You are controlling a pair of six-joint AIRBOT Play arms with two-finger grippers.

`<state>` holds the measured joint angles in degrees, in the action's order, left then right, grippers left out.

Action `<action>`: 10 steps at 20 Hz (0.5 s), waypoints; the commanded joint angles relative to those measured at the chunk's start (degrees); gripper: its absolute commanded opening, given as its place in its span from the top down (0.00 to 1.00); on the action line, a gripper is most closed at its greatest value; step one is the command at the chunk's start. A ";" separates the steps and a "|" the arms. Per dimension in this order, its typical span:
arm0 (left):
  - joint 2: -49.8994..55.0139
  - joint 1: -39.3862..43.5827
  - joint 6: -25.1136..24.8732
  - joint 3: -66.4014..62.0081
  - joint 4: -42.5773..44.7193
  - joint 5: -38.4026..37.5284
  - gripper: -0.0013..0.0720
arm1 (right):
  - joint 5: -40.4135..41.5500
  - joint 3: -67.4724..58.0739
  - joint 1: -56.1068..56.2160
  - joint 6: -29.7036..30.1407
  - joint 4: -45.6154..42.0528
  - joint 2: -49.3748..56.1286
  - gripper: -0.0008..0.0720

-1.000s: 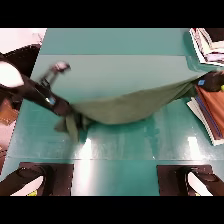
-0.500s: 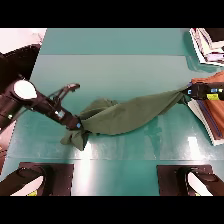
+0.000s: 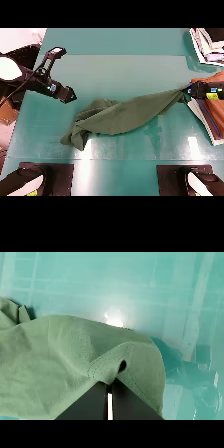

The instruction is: Fold the shirts.

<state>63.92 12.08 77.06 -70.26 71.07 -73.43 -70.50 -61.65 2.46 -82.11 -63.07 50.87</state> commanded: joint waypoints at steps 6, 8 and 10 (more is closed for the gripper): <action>11.67 -5.09 -3.96 10.01 -16.52 2.16 0.25 | 0.07 0.02 0.02 -0.20 0.04 0.04 0.97; 13.31 -5.09 -3.98 12.83 -17.03 4.57 0.00 | 0.04 0.02 0.02 -0.39 0.04 0.04 0.97; 15.21 -5.09 -3.50 13.62 -17.05 5.46 0.00 | 0.04 0.02 0.02 -0.46 0.09 0.04 0.97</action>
<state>76.47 7.25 74.22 -59.11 56.71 -69.84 -70.43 -61.65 2.46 -82.37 -63.07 50.87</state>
